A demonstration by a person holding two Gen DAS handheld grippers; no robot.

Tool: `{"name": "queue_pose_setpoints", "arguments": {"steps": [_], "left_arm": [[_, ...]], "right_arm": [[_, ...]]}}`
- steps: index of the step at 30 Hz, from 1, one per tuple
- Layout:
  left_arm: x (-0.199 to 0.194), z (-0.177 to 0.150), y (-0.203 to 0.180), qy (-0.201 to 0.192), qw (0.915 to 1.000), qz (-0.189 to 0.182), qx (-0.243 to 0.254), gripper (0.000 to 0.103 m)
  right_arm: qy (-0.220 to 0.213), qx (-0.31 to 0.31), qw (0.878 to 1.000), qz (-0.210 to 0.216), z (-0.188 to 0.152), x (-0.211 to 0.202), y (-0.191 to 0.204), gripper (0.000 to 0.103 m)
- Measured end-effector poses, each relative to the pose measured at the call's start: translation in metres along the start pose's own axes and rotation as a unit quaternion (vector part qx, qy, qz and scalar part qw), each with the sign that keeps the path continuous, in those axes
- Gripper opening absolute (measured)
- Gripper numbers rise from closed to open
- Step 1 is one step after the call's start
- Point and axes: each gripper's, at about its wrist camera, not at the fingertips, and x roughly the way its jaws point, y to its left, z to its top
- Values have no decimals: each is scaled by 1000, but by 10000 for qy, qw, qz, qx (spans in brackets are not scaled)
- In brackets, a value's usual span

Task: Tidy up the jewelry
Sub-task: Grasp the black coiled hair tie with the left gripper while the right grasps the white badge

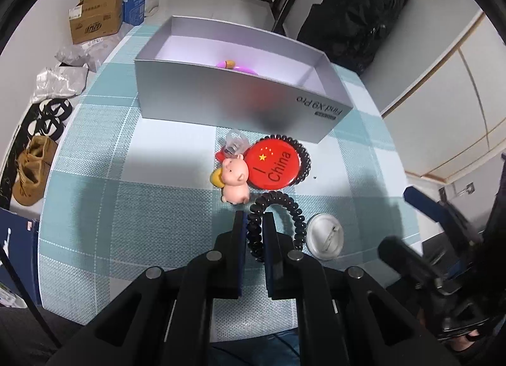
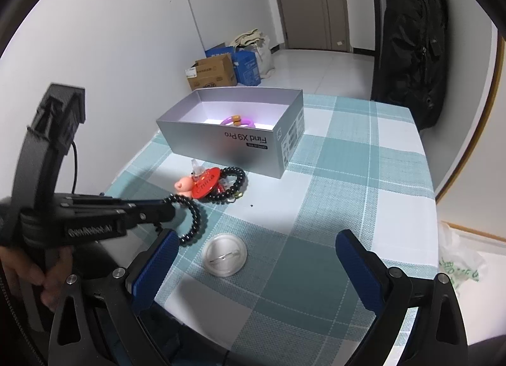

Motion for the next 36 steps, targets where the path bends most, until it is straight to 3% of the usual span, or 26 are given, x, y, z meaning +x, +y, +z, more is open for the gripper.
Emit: {"name": "queue_pose_setpoints", "arguments": {"steps": [9, 12, 21, 23, 27, 31, 36], "left_arm": [[-15, 2, 2, -229, 9996, -152, -45, 5], [-18, 3, 8, -232, 9983, -469, -262, 5], [-30, 9, 14, -498, 9962, -614, -359, 5], [-32, 10, 17, -544, 9959, -616, -375, 5], [-35, 11, 21, -670, 9956, -533, -390, 5], [-38, 12, 25, -716, 9950, -562, -411, 5], [-38, 12, 26, -730, 9949, -571, -405, 5]], "right_arm": [[176, -329, 9993, -43, -6, 11, 15, 98], [214, -451, 9987, -99, -7, 15, 21, 89], [500, -853, 9949, -222, -14, 37, 37, 67], [559, -912, 9939, -273, -15, 41, 39, 57], [610, -1076, 9920, -259, -16, 47, 45, 55], [577, -1201, 9908, -221, -17, 48, 51, 42], [589, -1138, 9916, -180, -15, 49, 49, 42]]}}
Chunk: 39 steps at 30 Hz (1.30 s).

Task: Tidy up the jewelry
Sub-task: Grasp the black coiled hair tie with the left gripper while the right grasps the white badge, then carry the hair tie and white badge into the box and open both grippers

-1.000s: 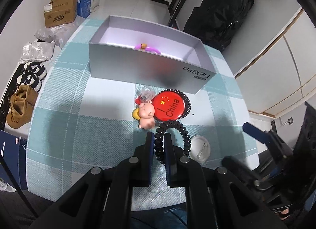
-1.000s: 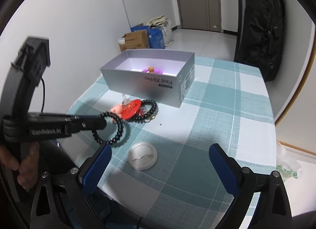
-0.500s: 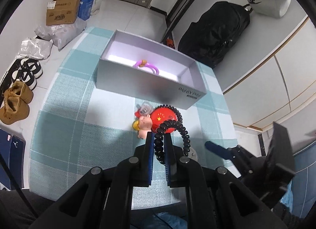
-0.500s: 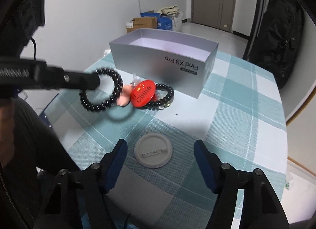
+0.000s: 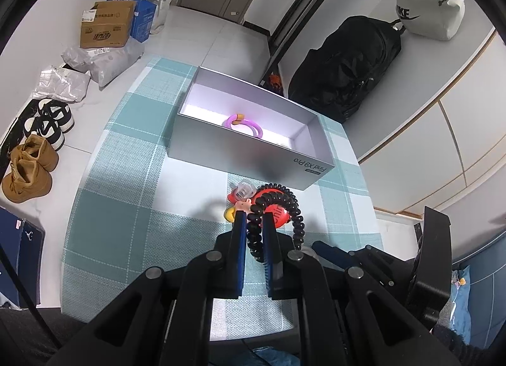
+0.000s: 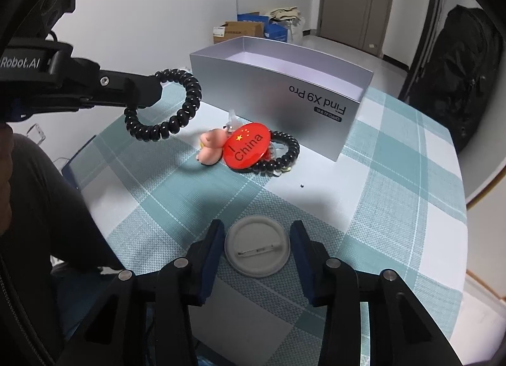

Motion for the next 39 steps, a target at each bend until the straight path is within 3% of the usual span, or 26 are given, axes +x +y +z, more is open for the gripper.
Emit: {"name": "queue_pose_setpoints", "arguments": {"steps": [10, 26, 39], "left_arm": [[-3, 3, 0, -59, 9999, -85, -44, 5], [-10, 19, -8, -465, 9987, -212, -26, 5], [3, 49, -4, -625, 9979, -136, -101, 5]], "right_arm": [[-217, 291, 9990, 271, 7, -8, -8, 42], [-1070, 1010, 9855, 848, 47, -34, -40, 42], [-1185, 1042, 9826, 982, 82, -27, -59, 42]]}}
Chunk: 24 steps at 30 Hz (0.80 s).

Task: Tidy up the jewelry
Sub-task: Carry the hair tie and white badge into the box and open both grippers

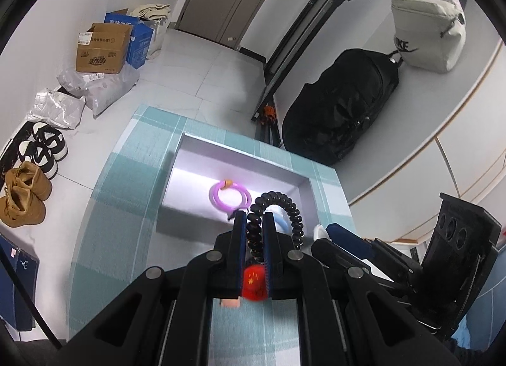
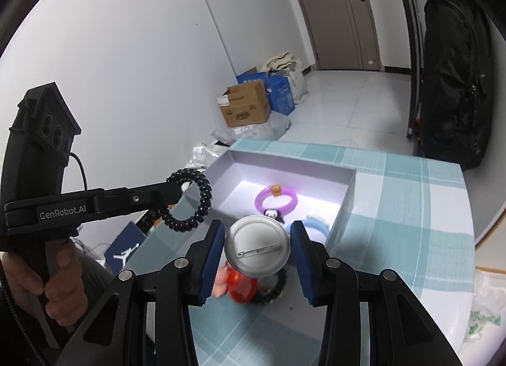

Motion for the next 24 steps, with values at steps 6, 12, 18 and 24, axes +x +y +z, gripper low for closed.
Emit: {"name": "queue_pose_setpoints", "arguments": {"steps": [6, 12, 18, 24], "left_arm": [[12, 14, 2, -33, 9999, 158, 57, 5], [29, 22, 6, 159, 9995, 261, 48, 5], [42, 32, 0, 183, 9990, 306, 270, 5], [57, 35, 2, 374, 9984, 323, 263, 5]], "right_arm": [[-137, -89, 9999, 30, 25, 11, -8, 42], [-143, -47, 9998, 96, 43, 26, -18, 42], [-79, 38, 9998, 155, 50, 41, -28, 42], [43, 109, 9998, 165, 50, 49, -37, 42]]}}
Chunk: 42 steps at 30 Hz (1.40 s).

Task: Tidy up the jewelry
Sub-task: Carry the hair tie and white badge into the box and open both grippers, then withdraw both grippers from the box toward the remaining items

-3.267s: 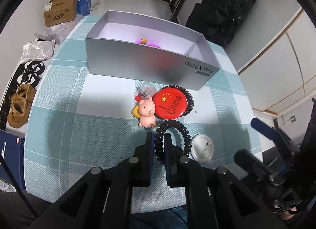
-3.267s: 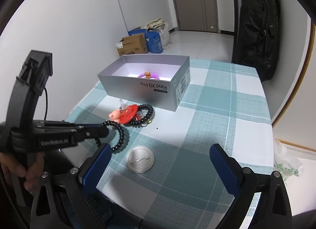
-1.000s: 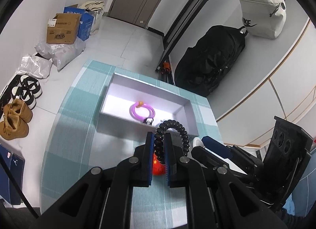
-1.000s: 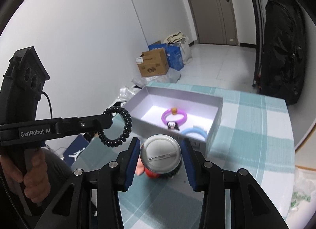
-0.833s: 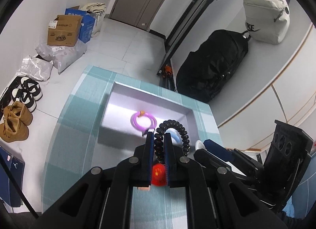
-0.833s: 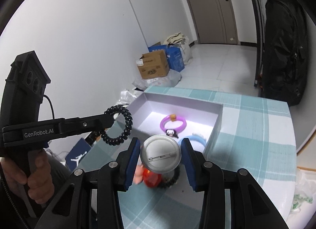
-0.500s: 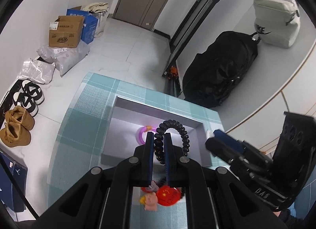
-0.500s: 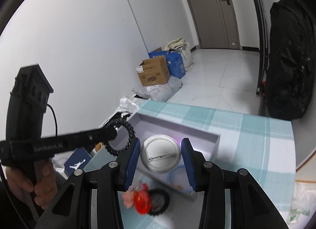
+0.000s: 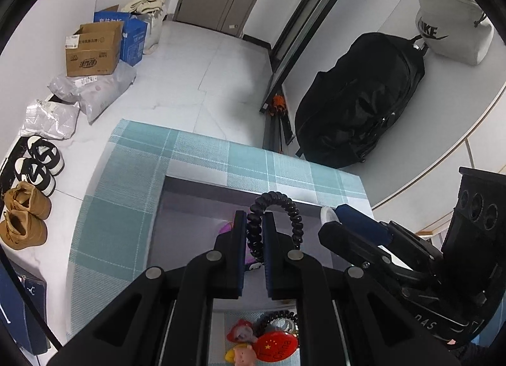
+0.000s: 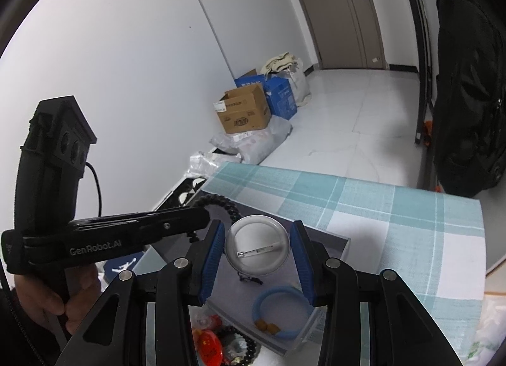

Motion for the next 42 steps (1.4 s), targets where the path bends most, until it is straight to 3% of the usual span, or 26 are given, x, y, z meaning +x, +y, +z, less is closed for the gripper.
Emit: {"name": "queue_pose_setpoints", "arguments": {"steps": [12, 14, 16, 17, 23, 35, 42], "left_arm": [[13, 3, -3, 235, 9997, 45, -13, 6], [13, 2, -4, 251, 9997, 47, 29, 14], [11, 2, -4, 250, 9997, -26, 7, 34], [9, 2, -4, 227, 9997, -90, -25, 36], [-5, -1, -6, -39, 10000, -8, 72, 37], [-18, -19, -17, -168, 9988, 255, 378, 38], [-35, -37, -19, -296, 9959, 650, 562, 39]], "right_arm": [[150, 217, 9996, -45, -1, 6, -12, 43], [149, 265, 9995, -58, -1, 4, -13, 52], [52, 279, 9996, -65, -1, 0, -14, 61], [-14, 278, 9996, -49, 0, -4, -13, 63], [-395, 215, 9990, -55, 0, -24, -10, 73], [-553, 141, 9981, -241, -11, -42, 0, 76], [-487, -6, 9983, -308, -25, -60, 12, 78]]}}
